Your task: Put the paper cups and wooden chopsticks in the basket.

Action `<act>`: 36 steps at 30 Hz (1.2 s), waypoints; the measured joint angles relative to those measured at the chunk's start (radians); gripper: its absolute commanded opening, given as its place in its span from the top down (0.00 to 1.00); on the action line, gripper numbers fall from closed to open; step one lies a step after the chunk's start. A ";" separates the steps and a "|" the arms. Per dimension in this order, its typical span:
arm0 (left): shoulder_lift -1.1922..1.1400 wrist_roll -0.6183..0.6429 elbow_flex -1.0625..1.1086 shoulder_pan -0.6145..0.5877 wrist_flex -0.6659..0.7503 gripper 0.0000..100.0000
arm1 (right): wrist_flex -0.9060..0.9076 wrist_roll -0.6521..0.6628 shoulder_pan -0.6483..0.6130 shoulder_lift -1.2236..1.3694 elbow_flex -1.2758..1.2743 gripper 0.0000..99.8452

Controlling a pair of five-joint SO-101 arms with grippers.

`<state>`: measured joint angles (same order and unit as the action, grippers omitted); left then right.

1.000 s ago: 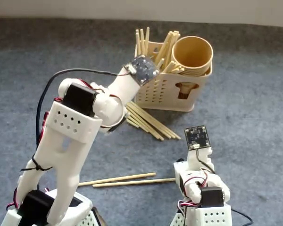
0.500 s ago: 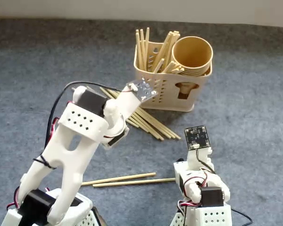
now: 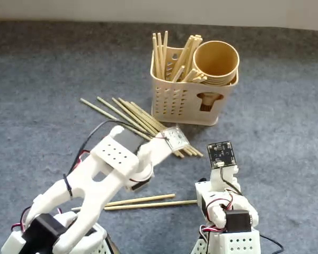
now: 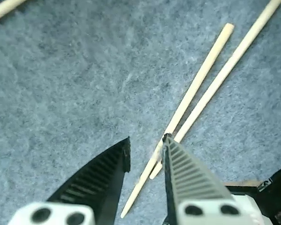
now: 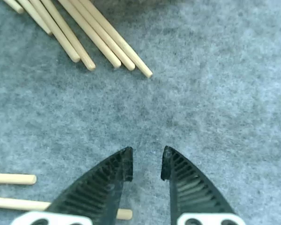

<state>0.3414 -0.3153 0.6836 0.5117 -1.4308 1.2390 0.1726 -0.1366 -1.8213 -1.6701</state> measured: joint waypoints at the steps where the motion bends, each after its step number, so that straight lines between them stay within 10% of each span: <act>1: 0.000 -0.002 0.018 0.011 0.018 0.88 | 0.000 0.000 0.000 0.000 0.000 0.88; 16: 0.000 -0.002 0.232 0.215 0.232 0.88 | 0.000 0.000 0.000 0.000 0.000 0.88; 36: 0.000 -0.003 0.310 0.031 0.364 0.98 | 0.000 0.000 0.000 0.000 0.000 0.88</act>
<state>0.3414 -0.3184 0.9935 0.5424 -1.0671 1.2390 0.1726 -0.1366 -1.8213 -1.6701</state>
